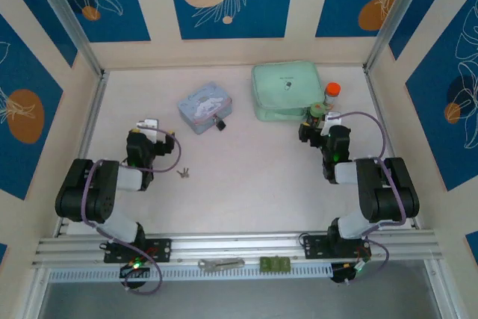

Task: Unlock a padlock with a key

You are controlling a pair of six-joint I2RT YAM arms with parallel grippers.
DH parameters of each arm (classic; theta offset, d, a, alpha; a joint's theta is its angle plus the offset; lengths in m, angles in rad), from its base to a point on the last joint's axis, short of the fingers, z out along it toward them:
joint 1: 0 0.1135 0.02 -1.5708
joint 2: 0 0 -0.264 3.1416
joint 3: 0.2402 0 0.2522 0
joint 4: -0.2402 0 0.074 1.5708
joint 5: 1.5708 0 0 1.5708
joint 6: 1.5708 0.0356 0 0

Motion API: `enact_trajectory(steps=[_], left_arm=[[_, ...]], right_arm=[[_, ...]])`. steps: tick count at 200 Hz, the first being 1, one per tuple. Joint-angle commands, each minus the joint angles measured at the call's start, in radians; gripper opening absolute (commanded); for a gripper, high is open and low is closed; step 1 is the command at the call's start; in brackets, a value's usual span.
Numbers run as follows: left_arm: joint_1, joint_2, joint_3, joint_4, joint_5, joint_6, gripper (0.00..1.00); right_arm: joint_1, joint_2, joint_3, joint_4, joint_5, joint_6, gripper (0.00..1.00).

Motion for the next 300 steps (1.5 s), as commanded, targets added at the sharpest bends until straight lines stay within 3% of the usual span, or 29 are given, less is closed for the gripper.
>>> enact_trajectory(steps=[1,143,195,215,227,254,278,300], left_arm=[[0.002,-0.005,0.015,0.004,0.016,-0.003,1.0],[0.002,-0.006,0.014,0.007,0.016,-0.003,1.0],[-0.013,-0.137,0.04,-0.148,-0.083,-0.015,1.0],[-0.058,-0.234,0.058,-0.258,-0.206,-0.01,1.0],[-0.076,-0.296,0.087,-0.36,-0.255,-0.073,1.0],[-0.076,-0.401,0.171,-0.635,-0.224,-0.327,0.98],[-0.076,-0.447,0.239,-0.892,-0.115,-0.533,0.92],[-0.094,-0.464,0.235,-1.015,0.013,-0.631,0.85]], right_arm=[[0.004,-0.003,0.003,0.006,0.001,-0.016,0.99],[-0.005,-0.006,0.002,0.005,-0.021,-0.011,0.99],[0.047,-0.128,-0.022,-0.038,0.098,-0.033,0.99],[0.084,-0.26,-0.02,-0.138,0.173,-0.048,0.99],[0.094,-0.341,-0.001,-0.236,0.182,-0.041,0.99],[0.141,-0.469,0.06,-0.467,0.196,0.023,1.0],[0.246,-0.523,0.096,-0.606,0.183,0.076,0.99],[0.378,-0.509,0.135,-0.698,0.2,0.128,0.99]])
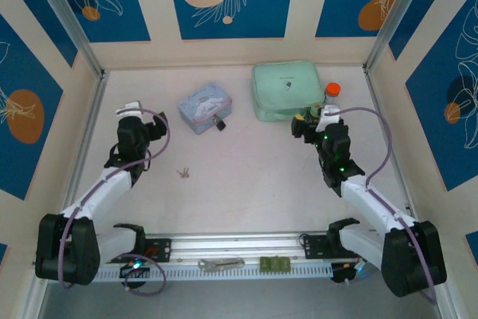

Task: Unlock a padlock with a key

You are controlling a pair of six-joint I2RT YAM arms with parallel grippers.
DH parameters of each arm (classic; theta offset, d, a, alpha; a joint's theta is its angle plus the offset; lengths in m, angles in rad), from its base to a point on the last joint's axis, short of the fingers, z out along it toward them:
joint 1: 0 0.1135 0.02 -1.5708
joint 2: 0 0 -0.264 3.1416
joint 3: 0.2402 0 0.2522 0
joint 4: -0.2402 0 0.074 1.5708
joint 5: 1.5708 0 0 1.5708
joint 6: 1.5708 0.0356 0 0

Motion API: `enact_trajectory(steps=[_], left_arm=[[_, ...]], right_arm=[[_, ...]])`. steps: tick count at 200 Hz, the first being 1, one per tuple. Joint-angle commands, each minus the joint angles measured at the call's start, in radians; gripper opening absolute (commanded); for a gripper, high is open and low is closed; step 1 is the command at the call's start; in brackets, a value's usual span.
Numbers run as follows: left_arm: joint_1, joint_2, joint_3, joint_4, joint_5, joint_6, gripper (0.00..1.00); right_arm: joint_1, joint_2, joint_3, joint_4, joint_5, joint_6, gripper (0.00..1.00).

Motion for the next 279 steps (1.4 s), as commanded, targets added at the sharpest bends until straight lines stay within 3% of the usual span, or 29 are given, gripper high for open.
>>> enact_trajectory(steps=[1,44,81,127,200,279], left_arm=[[-0.022,-0.018,0.008,-0.3,0.142,-0.211,0.85],[-0.125,-0.04,0.005,-0.531,0.133,-0.315,0.79],[-0.261,-0.005,-0.016,-0.568,0.106,-0.392,0.69],[-0.399,0.134,0.023,-0.598,0.023,-0.461,0.59],[-0.45,0.238,0.047,-0.523,-0.027,-0.488,0.47],[-0.6,0.354,0.129,-0.404,-0.003,-0.597,0.48]], right_arm=[[0.118,0.006,0.05,-0.195,0.023,0.079,0.99],[0.354,0.089,0.145,-0.306,0.031,0.156,0.99],[0.45,0.149,0.172,-0.296,0.022,0.224,0.99],[0.46,0.204,0.199,-0.337,0.048,0.223,0.99],[0.436,0.176,0.171,-0.331,0.068,0.195,0.99],[0.422,0.168,0.158,-0.323,0.009,0.199,0.99]])
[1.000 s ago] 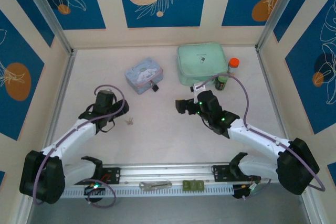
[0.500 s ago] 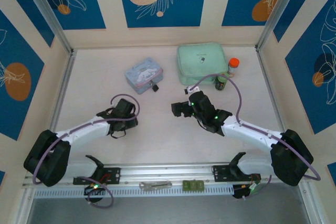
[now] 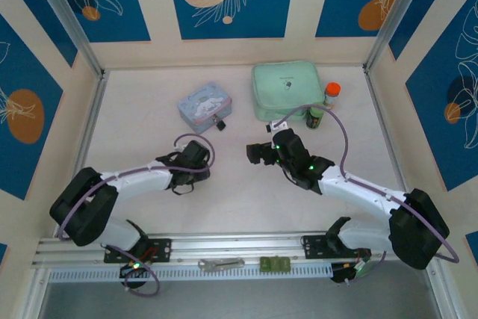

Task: Unlock a padlock with a key

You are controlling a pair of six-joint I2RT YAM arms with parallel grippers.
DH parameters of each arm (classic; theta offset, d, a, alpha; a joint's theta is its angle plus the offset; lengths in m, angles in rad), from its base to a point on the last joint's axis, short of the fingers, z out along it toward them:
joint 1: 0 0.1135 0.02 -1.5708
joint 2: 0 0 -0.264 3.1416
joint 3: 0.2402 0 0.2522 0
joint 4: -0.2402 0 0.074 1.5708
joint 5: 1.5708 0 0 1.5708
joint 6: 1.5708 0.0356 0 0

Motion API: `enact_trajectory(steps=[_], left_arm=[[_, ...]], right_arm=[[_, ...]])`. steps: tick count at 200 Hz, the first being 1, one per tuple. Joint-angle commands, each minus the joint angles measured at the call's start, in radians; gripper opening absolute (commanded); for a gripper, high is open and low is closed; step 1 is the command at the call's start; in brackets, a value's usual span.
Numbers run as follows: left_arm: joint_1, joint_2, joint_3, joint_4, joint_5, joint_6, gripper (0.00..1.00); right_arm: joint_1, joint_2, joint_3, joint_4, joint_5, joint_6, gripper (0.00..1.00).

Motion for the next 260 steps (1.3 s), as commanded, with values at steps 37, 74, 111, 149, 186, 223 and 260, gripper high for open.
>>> enact_trajectory(steps=[37,74,111,149,186,223,260], left_arm=[[-0.021,-0.067,0.066,-0.082,-0.155,0.01,0.6],[0.132,-0.263,0.0,-0.147,-0.195,0.111,0.67],[0.329,-0.403,-0.098,-0.069,-0.078,0.137,0.67],[0.436,-0.429,-0.144,0.005,0.011,0.141,0.68],[0.471,-0.413,-0.163,0.081,0.074,0.125,0.68],[0.471,-0.419,-0.175,0.116,0.071,0.118,0.68],[0.471,-0.438,-0.214,0.142,0.079,0.106,0.67]], right_arm=[[-0.013,0.083,0.054,-0.012,-0.241,-0.008,0.96],[0.017,0.282,0.215,-0.087,-0.417,-0.025,0.83],[0.146,0.547,0.481,-0.262,-0.362,-0.09,0.76],[0.231,0.792,0.752,-0.448,-0.319,-0.105,0.73],[0.257,0.955,0.938,-0.571,-0.283,-0.072,0.71],[0.258,1.02,1.008,-0.629,-0.256,-0.031,0.63],[0.261,1.025,0.983,-0.614,-0.224,0.005,0.4]])
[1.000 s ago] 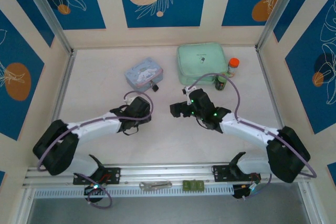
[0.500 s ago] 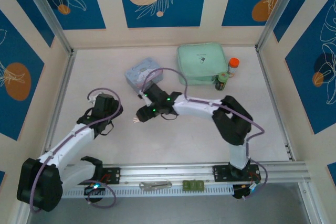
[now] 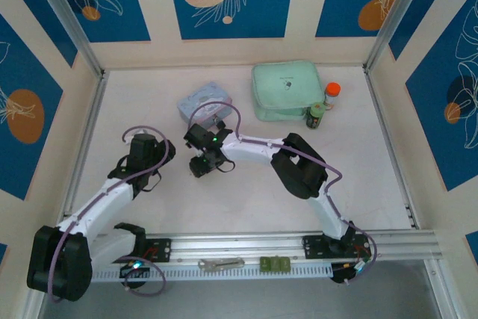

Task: Unlock a padlock with a key

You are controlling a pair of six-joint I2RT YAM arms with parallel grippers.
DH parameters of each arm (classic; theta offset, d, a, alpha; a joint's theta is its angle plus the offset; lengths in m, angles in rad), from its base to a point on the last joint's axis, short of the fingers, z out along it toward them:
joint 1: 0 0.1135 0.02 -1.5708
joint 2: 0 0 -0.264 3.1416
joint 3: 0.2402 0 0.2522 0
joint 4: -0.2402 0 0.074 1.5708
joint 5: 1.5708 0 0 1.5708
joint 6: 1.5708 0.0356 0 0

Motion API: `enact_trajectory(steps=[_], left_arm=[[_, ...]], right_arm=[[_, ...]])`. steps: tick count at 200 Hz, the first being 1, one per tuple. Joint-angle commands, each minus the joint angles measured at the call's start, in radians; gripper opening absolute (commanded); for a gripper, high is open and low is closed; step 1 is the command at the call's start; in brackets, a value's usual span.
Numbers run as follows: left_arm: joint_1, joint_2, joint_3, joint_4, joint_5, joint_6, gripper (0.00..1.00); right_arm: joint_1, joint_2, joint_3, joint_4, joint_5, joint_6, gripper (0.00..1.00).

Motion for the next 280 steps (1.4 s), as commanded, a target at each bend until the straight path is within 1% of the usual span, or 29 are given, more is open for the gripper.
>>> enact_trajectory(steps=[1,15,24,48,70,94,117,124,128,158,196,202,211,220,228,234,249,270,280], left_arm=[[0.009,-0.021,-0.031,0.028,0.02,-0.007,0.67],[0.009,-0.037,-0.046,0.047,0.048,-0.001,0.65],[0.009,-0.051,-0.064,0.072,0.072,-0.006,0.64],[0.009,-0.092,-0.11,0.118,0.115,-0.041,0.63],[0.009,-0.114,-0.13,0.119,0.118,-0.058,0.63],[0.009,-0.118,-0.133,0.113,0.125,-0.062,0.63],[0.008,-0.115,-0.133,0.116,0.141,-0.071,0.63],[0.008,-0.115,-0.135,0.119,0.149,-0.078,0.63],[0.008,-0.114,-0.136,0.122,0.156,-0.083,0.63],[0.005,-0.109,-0.163,0.151,0.206,-0.129,0.64],[-0.014,-0.085,-0.182,0.205,0.224,-0.177,0.64],[-0.016,-0.081,-0.181,0.207,0.223,-0.176,0.64],[-0.018,-0.075,-0.175,0.21,0.22,-0.176,0.64],[-0.017,-0.071,-0.169,0.21,0.214,-0.174,0.64],[-0.019,-0.068,-0.163,0.206,0.207,-0.171,0.64],[-0.019,-0.07,-0.159,0.202,0.204,-0.168,0.64],[-0.019,-0.072,-0.146,0.189,0.197,-0.16,0.64],[-0.019,-0.077,-0.139,0.174,0.189,-0.154,0.65],[-0.019,-0.08,-0.14,0.167,0.188,-0.154,0.65]], right_arm=[[0.003,0.022,-0.005,-0.038,0.034,0.041,0.39],[-0.011,0.018,-0.028,-0.028,0.029,0.078,0.28],[-0.022,0.009,-0.051,-0.014,0.009,0.099,0.24],[-0.046,-0.04,-0.112,0.045,-0.044,0.116,0.23],[-0.045,-0.082,-0.14,0.084,-0.047,0.089,0.23],[-0.042,-0.081,-0.138,0.101,-0.052,0.075,0.22],[-0.043,-0.063,-0.132,0.11,-0.066,0.094,0.11],[-0.044,-0.057,-0.131,0.111,-0.068,0.102,0.02],[-0.046,-0.056,-0.132,0.111,-0.07,0.107,0.0],[-0.05,-0.084,-0.166,0.141,-0.082,0.115,0.0],[-0.072,-0.152,-0.22,0.198,-0.132,0.125,0.0],[-0.073,-0.153,-0.213,0.191,-0.135,0.121,0.07],[-0.069,-0.155,-0.206,0.185,-0.127,0.112,0.21],[-0.062,-0.156,-0.2,0.184,-0.11,0.104,0.33],[-0.053,-0.153,-0.194,0.186,-0.098,0.099,0.4],[-0.05,-0.149,-0.187,0.186,-0.092,0.097,0.42],[-0.044,-0.126,-0.159,0.183,-0.085,0.107,0.44],[-0.041,-0.073,-0.095,0.152,-0.062,0.13,0.44],[-0.035,-0.042,-0.057,0.121,-0.022,0.141,0.44]])
